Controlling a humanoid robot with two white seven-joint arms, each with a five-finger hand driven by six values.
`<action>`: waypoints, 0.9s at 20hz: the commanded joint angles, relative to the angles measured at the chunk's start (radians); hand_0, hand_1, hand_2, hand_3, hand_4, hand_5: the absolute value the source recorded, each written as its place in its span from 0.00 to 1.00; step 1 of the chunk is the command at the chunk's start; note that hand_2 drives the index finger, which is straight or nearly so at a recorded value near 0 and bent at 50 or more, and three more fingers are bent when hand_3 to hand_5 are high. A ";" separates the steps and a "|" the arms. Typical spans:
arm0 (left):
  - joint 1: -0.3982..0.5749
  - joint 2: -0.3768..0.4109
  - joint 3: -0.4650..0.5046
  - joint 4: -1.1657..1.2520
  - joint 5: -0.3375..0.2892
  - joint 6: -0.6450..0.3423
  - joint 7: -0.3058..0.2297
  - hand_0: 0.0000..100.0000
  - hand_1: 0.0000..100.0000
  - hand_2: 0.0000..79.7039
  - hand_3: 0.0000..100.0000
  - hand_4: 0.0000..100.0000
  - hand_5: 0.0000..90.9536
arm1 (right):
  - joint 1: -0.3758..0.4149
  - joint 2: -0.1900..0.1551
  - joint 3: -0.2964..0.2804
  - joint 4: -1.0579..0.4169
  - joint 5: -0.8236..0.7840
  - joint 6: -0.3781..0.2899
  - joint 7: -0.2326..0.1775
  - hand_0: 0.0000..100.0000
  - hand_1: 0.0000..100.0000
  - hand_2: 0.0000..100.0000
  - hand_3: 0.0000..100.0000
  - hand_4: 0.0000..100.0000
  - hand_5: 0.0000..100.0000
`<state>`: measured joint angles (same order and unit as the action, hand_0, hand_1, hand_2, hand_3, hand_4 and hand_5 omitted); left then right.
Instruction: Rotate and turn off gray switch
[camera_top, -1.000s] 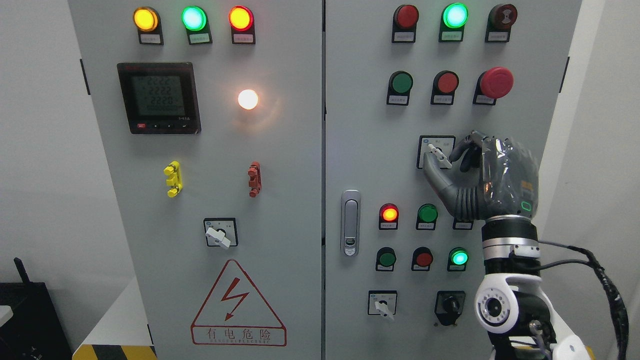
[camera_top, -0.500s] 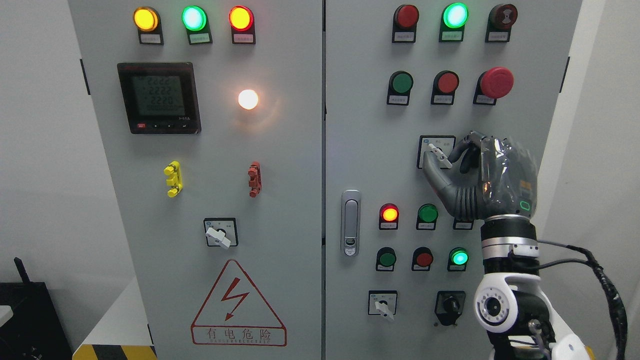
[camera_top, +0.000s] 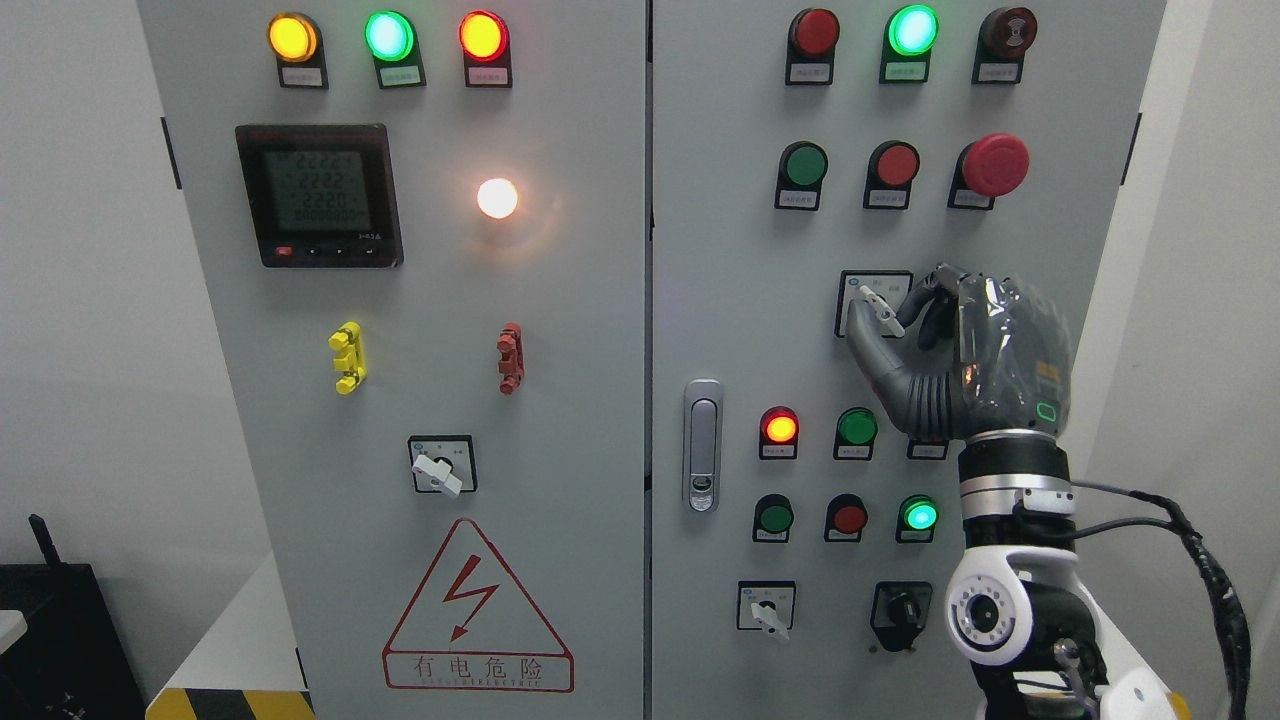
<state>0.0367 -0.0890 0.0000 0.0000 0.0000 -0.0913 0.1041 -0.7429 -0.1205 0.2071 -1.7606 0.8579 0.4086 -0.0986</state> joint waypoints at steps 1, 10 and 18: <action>0.000 0.000 0.032 0.023 -0.008 0.001 0.006 0.12 0.39 0.00 0.00 0.00 0.00 | -0.001 0.008 0.002 0.001 0.000 -0.001 -0.007 0.45 0.35 0.68 0.90 0.84 0.98; 0.002 0.000 0.032 0.023 -0.008 0.001 0.005 0.12 0.39 0.00 0.00 0.00 0.00 | 0.002 0.010 0.002 0.001 0.000 -0.001 -0.006 0.46 0.34 0.72 0.93 0.85 0.99; 0.000 0.000 0.032 0.023 -0.008 0.001 0.005 0.12 0.39 0.00 0.00 0.00 0.00 | 0.000 0.010 0.002 0.001 -0.002 -0.001 -0.006 0.47 0.34 0.74 0.95 0.86 0.99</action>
<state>0.0371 -0.0890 0.0000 0.0000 0.0000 -0.0913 0.1097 -0.7430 -0.1125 0.2080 -1.7599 0.8570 0.4089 -0.1075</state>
